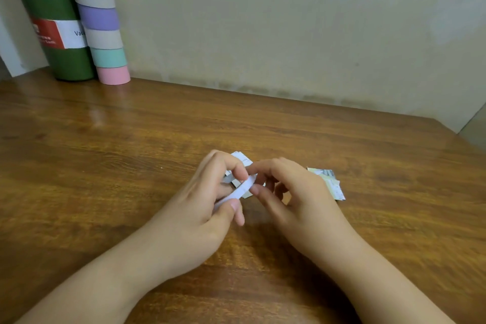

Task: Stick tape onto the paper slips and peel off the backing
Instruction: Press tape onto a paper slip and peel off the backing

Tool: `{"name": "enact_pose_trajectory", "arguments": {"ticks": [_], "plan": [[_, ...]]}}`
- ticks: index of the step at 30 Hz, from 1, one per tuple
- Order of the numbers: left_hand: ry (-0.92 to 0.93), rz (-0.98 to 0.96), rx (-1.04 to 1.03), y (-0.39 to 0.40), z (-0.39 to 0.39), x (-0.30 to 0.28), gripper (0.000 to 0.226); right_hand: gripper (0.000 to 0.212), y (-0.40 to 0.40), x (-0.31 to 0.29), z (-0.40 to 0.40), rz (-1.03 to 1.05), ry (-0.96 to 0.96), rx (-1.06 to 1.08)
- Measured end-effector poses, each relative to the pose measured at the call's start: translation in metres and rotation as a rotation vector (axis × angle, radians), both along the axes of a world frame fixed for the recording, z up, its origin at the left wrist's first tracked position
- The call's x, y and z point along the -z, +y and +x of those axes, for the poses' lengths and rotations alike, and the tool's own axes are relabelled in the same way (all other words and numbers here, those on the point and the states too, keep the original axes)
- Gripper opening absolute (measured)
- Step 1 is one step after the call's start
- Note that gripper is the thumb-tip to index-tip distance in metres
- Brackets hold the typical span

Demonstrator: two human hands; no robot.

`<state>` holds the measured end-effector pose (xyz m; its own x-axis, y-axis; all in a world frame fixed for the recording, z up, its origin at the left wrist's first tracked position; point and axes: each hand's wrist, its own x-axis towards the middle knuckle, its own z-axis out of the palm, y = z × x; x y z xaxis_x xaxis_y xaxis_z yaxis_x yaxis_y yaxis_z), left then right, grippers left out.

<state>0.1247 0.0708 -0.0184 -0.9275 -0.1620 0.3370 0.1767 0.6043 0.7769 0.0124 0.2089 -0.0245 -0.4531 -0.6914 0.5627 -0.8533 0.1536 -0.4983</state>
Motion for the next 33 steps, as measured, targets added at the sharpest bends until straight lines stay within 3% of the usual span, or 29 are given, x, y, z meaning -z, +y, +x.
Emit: {"name": "enact_pose_trajectory", "arguments": {"ticks": [4,9,14,22,33], "plan": [[-0.014,0.036,-0.084,-0.002,-0.003,0.002,0.046,0.013,0.001,-0.002,-0.001,-0.061,-0.016,0.020],[-0.029,-0.004,-0.146,-0.003,-0.005,0.001,0.004,0.011,0.001,-0.002,0.000,-0.070,0.009,0.031],[0.005,0.102,-0.091,-0.008,-0.004,0.001,0.039,0.011,0.005,-0.008,0.000,-0.113,-0.032,0.063],[0.037,0.113,-0.096,-0.002,-0.006,0.004,0.019,0.018,0.002,-0.008,0.007,-0.160,-0.057,0.110],[0.043,0.076,-0.122,0.001,-0.009,0.005,0.015,0.012,-0.010,0.002,0.009,-0.229,0.001,0.111]]}}
